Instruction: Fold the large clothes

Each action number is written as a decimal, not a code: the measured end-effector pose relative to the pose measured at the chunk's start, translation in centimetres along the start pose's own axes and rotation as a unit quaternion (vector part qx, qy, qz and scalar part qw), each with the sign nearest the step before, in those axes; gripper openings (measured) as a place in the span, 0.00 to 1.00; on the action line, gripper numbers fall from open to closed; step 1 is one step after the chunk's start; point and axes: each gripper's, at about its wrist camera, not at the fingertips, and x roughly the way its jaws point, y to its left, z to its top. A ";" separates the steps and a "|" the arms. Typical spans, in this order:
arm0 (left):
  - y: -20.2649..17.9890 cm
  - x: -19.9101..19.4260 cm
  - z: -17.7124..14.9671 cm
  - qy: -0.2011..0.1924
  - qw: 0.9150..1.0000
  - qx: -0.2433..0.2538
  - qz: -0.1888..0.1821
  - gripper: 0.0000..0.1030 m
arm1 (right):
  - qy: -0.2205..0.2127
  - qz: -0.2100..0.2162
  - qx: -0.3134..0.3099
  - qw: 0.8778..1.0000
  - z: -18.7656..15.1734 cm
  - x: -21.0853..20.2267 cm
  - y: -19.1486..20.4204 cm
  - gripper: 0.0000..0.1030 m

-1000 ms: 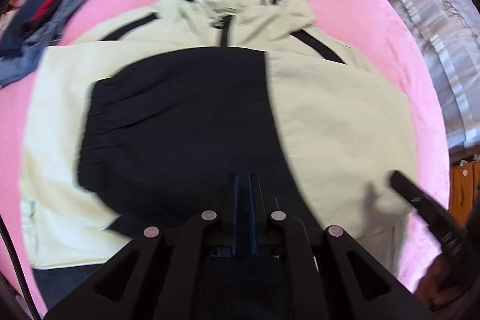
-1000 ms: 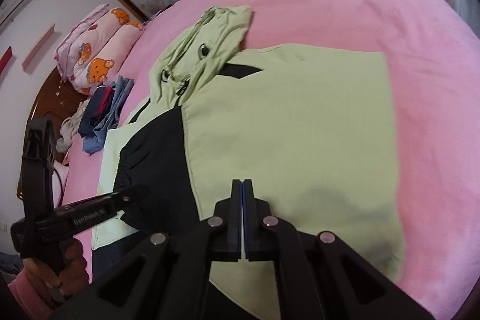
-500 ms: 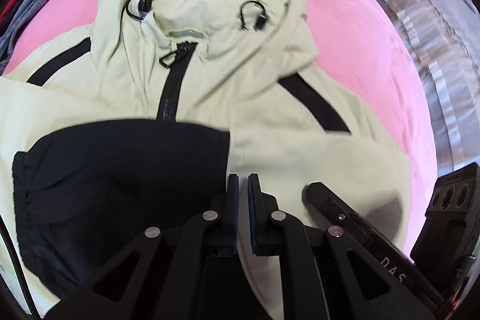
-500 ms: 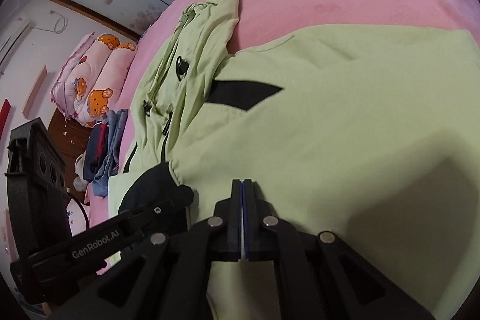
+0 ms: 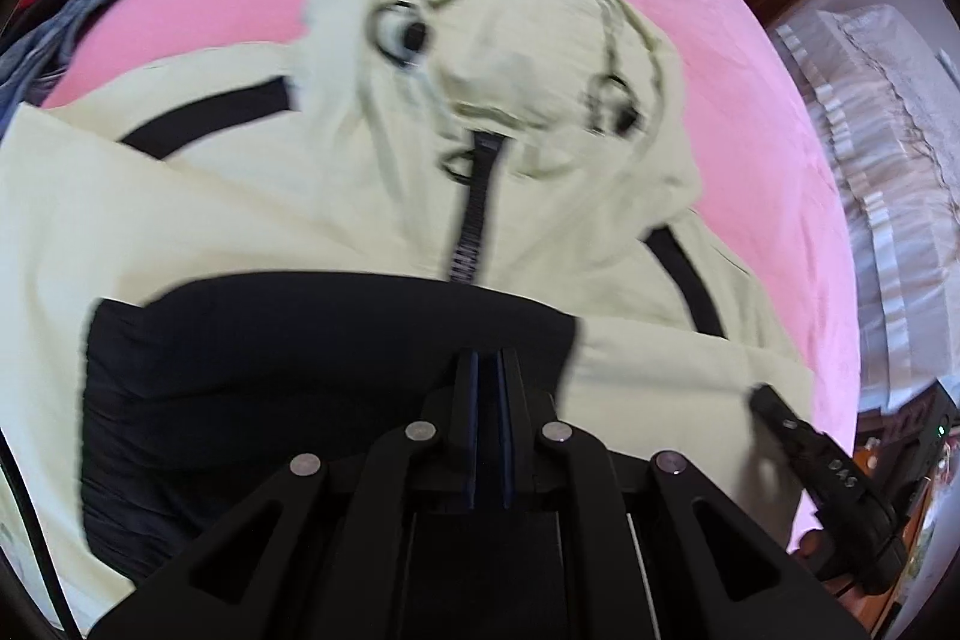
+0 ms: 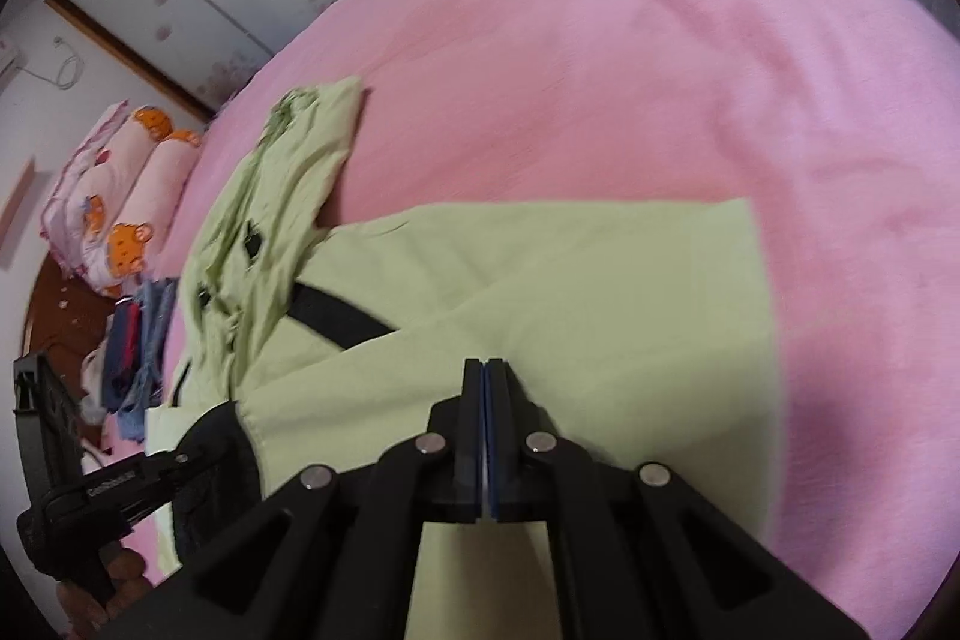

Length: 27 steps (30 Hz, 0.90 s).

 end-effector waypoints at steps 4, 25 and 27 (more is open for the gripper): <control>2.5 -0.5 0.6 -0.012 0.999 -0.010 0.039 0.04 | -0.021 -0.033 0.008 0.999 0.7 -1.3 -2.0 0.00; 5.7 -6.7 4.9 0.009 0.991 0.029 0.131 0.19 | -0.002 -0.022 0.058 0.998 6.2 -6.3 -2.5 0.00; 5.0 -7.9 6.0 0.023 0.990 0.050 0.130 0.21 | 0.033 0.018 0.072 0.997 7.0 -5.7 -1.5 0.00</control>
